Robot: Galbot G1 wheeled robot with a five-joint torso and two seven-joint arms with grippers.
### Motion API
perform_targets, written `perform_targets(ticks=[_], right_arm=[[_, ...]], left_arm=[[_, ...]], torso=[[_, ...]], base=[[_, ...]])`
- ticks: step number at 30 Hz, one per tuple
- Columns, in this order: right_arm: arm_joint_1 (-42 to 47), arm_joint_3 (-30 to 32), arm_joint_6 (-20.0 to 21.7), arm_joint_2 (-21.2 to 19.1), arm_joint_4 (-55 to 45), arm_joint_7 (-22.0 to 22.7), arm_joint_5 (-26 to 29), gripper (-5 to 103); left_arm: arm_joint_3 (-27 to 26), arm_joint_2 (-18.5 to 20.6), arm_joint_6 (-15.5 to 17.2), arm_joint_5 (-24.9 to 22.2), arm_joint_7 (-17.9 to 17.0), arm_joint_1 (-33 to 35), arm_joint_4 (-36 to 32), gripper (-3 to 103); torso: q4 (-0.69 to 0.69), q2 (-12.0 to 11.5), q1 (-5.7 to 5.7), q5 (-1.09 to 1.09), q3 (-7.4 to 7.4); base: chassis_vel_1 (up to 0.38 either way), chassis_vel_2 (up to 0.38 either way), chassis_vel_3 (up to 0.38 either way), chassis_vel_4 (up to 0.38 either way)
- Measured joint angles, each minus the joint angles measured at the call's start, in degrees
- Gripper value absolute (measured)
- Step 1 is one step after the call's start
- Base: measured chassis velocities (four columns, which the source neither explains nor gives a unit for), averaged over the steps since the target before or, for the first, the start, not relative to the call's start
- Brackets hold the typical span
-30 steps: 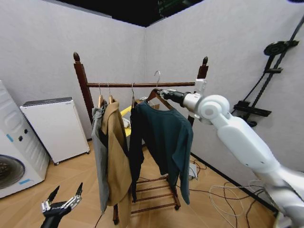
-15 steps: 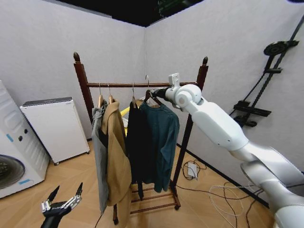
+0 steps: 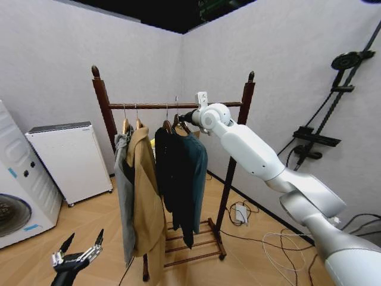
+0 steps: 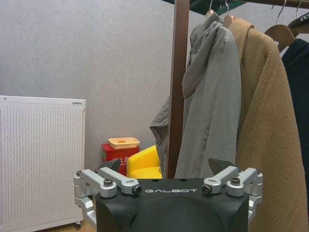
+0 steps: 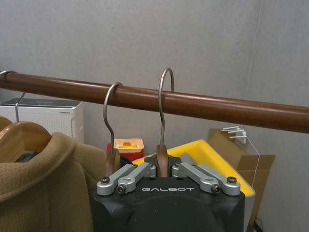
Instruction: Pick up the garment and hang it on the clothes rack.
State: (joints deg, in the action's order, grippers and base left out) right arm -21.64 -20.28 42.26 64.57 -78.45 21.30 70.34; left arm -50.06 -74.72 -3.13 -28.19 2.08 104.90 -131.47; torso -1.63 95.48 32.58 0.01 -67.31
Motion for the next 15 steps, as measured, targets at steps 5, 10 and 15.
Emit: perform_targets(ticks=[5, 10, 15], right_arm=[[1.1, 0.4, 0.0, -0.7, -0.1, -0.3, -1.1, 9], [2.5, 1.1, -0.7, -1.3, -0.7, -1.5, -3.5, 9], [2.7, 1.4, -1.8, -0.7, -0.1, -3.0, -6.6, 9]], left_arm=[[0.0, 0.0, 0.0, 0.0, 0.0, 0.0, 0.0, 100], [0.0, 0.0, 0.0, 0.0, 0.0, 0.0, 0.0, 100], [0.0, 0.0, 0.0, 0.0, 0.0, 0.0, 0.0, 100]], torso=[[0.01, 0.0, 0.0, 0.0, 0.0], [0.0, 0.0, 0.0, 0.0, 0.0], [0.01, 0.0, 0.0, -0.01, 0.0]], base=[[0.0, 0.0, 0.0, 0.0], [0.0, 0.0, 0.0, 0.0], [0.0, 0.0, 0.0, 0.0]])
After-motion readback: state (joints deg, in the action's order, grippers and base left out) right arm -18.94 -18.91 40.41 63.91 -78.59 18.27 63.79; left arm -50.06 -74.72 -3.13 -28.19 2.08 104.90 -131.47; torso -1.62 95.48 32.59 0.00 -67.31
